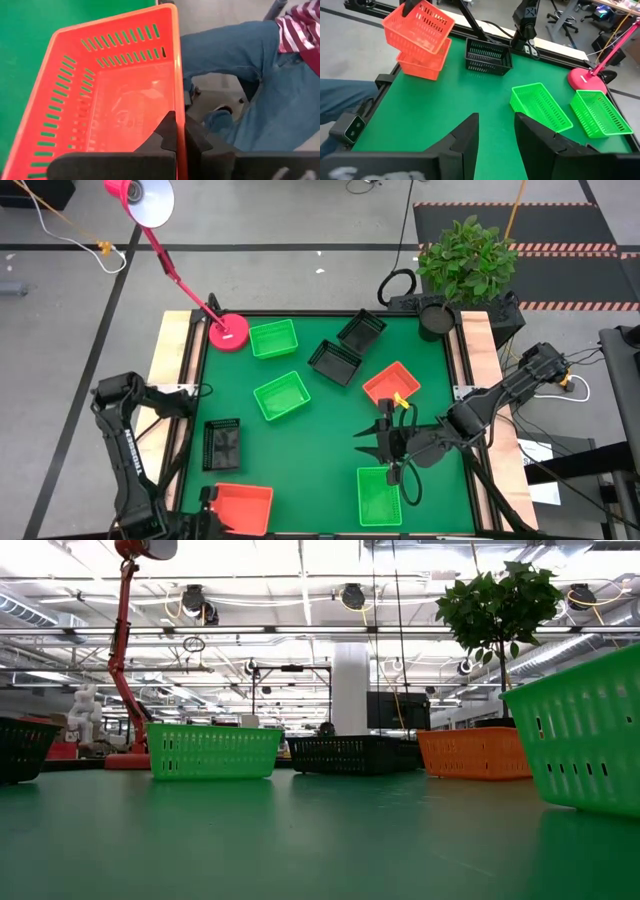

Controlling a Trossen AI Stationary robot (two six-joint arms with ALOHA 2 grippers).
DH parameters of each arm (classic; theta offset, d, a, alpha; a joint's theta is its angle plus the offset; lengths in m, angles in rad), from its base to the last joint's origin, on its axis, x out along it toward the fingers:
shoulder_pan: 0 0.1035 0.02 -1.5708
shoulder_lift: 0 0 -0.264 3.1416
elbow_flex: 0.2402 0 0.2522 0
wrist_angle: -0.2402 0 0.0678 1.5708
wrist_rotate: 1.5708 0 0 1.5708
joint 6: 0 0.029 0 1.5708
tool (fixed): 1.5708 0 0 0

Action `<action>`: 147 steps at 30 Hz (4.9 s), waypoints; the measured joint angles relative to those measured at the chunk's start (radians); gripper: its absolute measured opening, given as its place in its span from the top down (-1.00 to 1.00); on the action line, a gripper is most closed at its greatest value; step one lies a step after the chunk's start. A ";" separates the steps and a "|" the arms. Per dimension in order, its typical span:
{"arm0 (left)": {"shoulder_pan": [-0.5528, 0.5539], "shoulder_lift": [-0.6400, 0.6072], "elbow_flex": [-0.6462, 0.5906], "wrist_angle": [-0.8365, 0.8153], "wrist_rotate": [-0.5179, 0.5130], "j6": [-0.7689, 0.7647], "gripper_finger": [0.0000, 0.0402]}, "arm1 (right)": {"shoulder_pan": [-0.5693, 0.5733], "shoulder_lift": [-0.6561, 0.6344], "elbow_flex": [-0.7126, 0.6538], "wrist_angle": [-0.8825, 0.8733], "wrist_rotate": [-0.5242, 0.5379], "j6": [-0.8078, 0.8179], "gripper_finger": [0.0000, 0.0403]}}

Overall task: Stack baskets by color
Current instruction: Stack the middle orange bin on the bottom orange bin, then stack the middle black bin on the bottom black bin

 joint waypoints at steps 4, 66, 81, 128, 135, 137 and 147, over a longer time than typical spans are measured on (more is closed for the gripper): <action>-0.021 0.015 0.000 -0.002 0.000 -0.001 0.99 | 0.000 0.000 0.000 0.001 -0.001 0.000 0.41; -0.022 0.098 -0.071 -0.032 0.060 -0.068 0.92 | 0.000 0.000 0.001 0.001 -0.005 0.001 0.41; 0.011 0.065 -0.070 0.014 0.056 -0.214 0.29 | 0.000 0.000 0.001 -0.001 -0.005 0.007 0.41; 0.703 -0.290 -0.070 -0.158 -0.133 0.549 0.28 | -0.514 0.038 -0.397 0.364 -0.156 -0.058 0.41; 0.703 -0.290 -0.070 -0.158 -0.126 0.543 0.28 | -0.627 0.166 -0.415 0.385 -0.235 -0.041 0.37; 0.703 -0.290 -0.070 -0.158 -0.124 0.542 0.28 | -0.640 0.209 -0.414 0.412 -0.271 -0.042 0.33; 0.684 -0.290 -0.070 -0.159 -0.101 0.531 0.28 | -0.659 0.320 -0.412 0.478 -0.271 -0.080 0.27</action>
